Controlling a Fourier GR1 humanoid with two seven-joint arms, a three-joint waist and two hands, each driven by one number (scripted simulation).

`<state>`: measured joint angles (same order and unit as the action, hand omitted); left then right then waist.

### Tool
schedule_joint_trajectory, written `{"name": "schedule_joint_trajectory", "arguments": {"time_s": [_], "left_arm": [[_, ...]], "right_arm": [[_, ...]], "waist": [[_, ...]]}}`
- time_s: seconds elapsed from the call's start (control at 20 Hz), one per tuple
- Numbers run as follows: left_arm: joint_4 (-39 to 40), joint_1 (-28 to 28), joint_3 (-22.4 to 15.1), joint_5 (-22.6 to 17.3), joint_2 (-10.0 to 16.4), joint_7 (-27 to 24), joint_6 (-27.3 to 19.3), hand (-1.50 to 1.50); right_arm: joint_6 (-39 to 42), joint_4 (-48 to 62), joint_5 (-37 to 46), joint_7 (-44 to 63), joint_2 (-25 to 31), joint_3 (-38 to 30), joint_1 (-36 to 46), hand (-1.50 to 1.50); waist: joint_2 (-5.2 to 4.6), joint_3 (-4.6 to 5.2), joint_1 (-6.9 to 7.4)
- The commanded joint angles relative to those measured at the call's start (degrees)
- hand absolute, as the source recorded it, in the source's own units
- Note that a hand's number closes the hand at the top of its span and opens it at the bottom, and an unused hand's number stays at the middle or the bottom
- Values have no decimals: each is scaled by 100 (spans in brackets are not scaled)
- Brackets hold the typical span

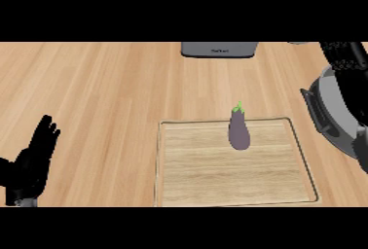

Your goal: Pick the eggplant from the tray and place it in the pot

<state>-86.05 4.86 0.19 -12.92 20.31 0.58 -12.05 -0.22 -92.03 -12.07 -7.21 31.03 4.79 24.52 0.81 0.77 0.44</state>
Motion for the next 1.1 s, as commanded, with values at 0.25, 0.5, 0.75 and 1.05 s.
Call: {"name": "schedule_joint_trajectory", "arguments": {"time_s": [0.25,0.5,0.75,1.05], "left_arm": [[-794,-1211,-218,-43,-181,-454,191,0],[-757,-1670,-375,-130,-361,-204,201,0],[-582,-2043,-379,-40,-392,40,47,0],[-424,-2243,-348,-150,-403,127,164,0]], "right_arm": [[1813,1760,-2215,529,-1143,395,-270,150],[3416,3240,-1573,411,-41,697,29,-150],[4923,4183,-1618,-563,237,462,512,-150],[5931,4880,-885,-644,637,773,1525,-150]], "waist": [[-585,-215,599],[-435,-136,531],[-346,-139,430],[-335,-119,604]]}}
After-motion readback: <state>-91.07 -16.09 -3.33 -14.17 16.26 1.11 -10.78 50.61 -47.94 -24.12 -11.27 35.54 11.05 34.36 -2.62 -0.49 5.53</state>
